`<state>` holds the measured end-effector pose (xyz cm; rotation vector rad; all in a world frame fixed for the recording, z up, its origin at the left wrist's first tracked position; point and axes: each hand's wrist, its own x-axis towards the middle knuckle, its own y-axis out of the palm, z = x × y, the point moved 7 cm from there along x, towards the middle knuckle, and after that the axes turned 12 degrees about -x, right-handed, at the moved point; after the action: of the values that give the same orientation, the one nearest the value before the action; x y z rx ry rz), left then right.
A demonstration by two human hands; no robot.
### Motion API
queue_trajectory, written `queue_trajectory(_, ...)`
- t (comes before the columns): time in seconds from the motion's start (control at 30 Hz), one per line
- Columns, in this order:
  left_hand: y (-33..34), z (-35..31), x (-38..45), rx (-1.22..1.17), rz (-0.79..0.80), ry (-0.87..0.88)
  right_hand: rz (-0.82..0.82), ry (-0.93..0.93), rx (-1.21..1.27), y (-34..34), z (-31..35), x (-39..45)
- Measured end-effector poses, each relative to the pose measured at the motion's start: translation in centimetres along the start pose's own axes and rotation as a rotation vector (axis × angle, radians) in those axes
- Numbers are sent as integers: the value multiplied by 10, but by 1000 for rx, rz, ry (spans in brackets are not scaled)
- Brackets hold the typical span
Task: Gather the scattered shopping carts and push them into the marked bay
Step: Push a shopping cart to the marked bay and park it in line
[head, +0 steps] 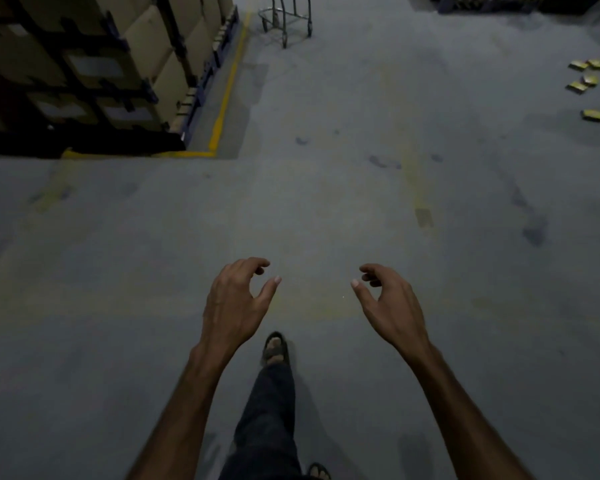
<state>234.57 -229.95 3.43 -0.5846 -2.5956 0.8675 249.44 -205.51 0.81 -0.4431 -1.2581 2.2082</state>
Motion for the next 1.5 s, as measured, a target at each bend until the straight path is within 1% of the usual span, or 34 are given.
queue_trajectory(0.13,8,25,90,-36,-7,-11,-4,3,-8,12,21,90)
queue_trajectory(0.3,8,48,210,-44,26,-2,-34,39,4,16,57,199)
queue_trajectory(0.53,12,66,361,-10,56,43,-60,55,31,22,92,326)
queue_trajectory(0.83,35,102,536,9,21,55,-61,29,25,44,103,514)
queue_trajectory(1.1,76,114,725,26,40,37,-80,47,66,48,105,711)
queue_trajectory(1.3,85,118,837,7,7,14,-68,32,79,46,121,833)
queue_trajectory(1.5,103,141,943,-13,17,-1,-55,36,63,57,134,944)
